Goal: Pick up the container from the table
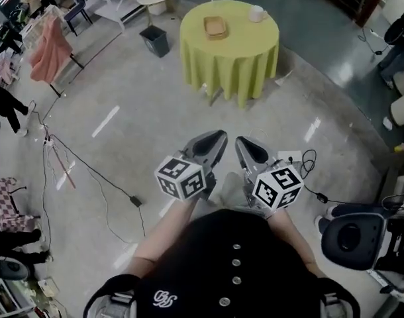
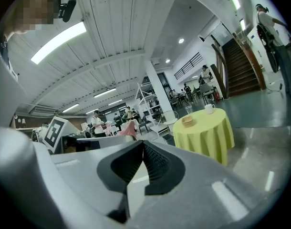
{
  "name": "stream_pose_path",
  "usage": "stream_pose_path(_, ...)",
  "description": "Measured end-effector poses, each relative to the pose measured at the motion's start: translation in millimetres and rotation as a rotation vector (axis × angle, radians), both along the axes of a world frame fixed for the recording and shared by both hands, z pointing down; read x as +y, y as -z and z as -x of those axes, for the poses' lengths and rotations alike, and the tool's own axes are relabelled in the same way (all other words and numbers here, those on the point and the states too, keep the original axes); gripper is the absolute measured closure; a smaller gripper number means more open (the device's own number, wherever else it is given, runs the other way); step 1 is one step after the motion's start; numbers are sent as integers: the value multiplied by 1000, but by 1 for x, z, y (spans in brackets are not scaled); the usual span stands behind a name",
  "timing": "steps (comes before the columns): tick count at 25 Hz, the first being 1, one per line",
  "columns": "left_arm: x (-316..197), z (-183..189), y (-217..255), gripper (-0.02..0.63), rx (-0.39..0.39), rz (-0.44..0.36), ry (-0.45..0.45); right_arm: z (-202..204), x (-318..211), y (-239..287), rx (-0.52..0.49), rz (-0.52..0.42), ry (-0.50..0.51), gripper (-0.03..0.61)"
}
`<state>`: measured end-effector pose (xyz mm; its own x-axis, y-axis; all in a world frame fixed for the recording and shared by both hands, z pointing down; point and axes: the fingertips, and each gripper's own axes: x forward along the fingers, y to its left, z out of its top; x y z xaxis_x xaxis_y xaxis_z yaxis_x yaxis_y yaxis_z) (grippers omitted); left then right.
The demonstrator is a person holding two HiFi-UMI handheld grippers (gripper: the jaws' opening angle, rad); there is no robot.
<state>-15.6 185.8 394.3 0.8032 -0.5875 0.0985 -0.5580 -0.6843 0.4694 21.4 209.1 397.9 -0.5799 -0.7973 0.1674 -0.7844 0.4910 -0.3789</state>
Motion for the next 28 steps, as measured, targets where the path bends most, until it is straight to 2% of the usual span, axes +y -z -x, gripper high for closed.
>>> stream_pose_path(7, -34, -2, -6, 584, 2, 8, 5, 6, -32, 1, -25, -2, 62, 575)
stream_pose_path(15, -112, -16, -11, 584, 26, 33, 1, -5, -122, 3, -39, -10, 98, 575)
stream_pose_path(21, -177, -22, 1, 584, 31, 6, 20, -9, -187, 22, -58, -68, 158, 575)
stream_pose_path(28, -242, -30, 4, 584, 37, -6, 46, -20, -256, 26, -35, -63, 172, 575)
